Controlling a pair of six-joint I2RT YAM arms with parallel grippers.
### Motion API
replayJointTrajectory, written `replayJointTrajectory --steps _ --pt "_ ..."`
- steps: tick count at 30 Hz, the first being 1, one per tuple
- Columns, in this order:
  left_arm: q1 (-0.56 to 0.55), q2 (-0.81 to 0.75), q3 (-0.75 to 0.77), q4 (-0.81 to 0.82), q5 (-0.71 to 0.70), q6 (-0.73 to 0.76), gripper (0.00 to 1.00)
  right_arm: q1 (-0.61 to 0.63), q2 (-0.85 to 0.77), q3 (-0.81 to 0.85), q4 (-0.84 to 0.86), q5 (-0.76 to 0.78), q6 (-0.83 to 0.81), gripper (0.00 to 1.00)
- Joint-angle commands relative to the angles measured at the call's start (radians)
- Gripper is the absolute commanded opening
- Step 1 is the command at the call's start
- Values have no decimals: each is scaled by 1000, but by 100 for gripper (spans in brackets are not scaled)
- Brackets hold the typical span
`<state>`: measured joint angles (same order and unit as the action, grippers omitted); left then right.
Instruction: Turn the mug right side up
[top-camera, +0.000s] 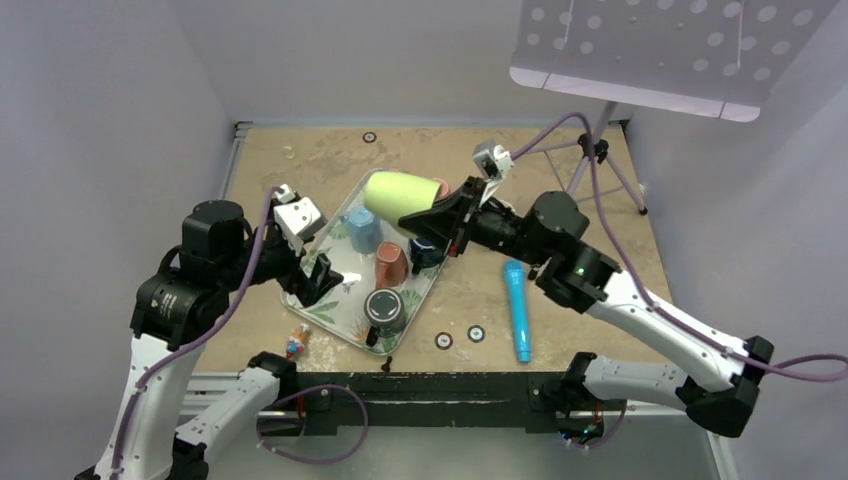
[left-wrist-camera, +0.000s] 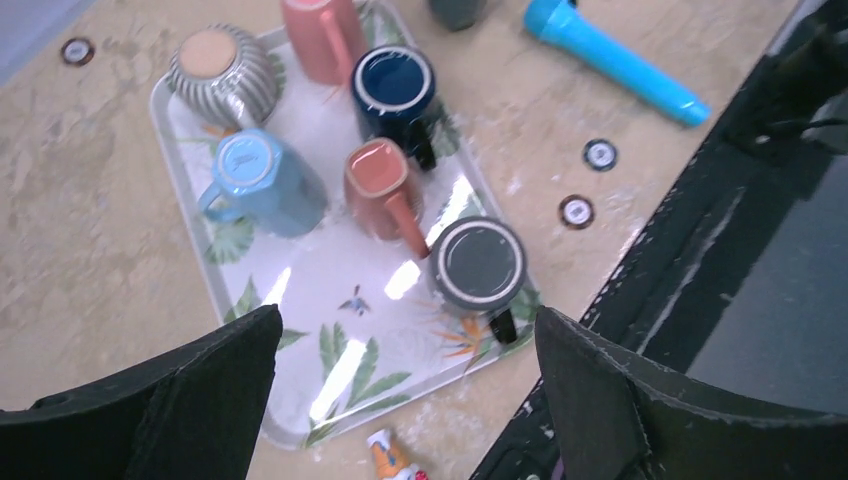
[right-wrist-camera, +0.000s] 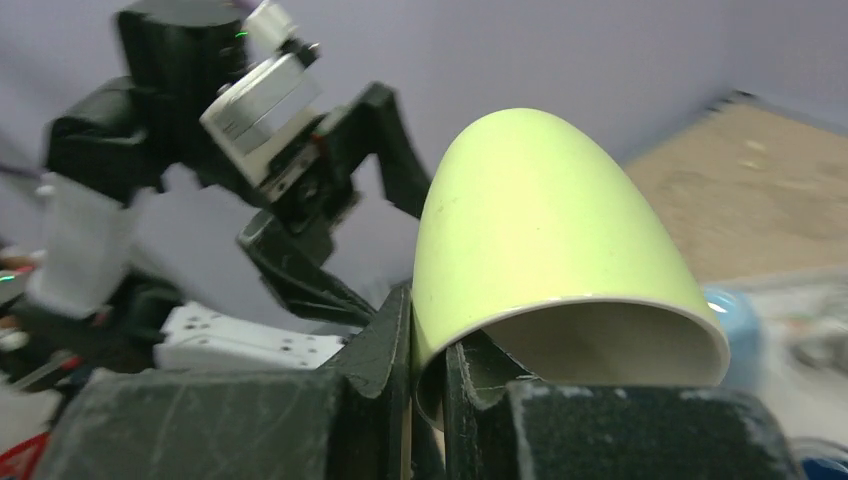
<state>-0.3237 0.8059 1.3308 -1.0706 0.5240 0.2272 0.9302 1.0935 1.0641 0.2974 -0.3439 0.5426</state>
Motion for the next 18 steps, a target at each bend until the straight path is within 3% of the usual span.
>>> replayJointTrajectory --steps 1,3,6,13,18 --pt "0 1 -53 -30 -250 157 100 -4 -47 247 -686 409 -300 0" --pt "0 49 -70 -33 -335 170 99 -3 16 309 -909 462 -291 0" --pt "0 103 -100 -14 -373 201 98 -2 93 334 -1094 524 -237 0" --pt "37 299 -105 81 -382 284 94 -2 200 281 -1281 535 -144 0" --pt "97 432 -58 137 -308 335 93 -4 317 229 -1278 462 -198 0"
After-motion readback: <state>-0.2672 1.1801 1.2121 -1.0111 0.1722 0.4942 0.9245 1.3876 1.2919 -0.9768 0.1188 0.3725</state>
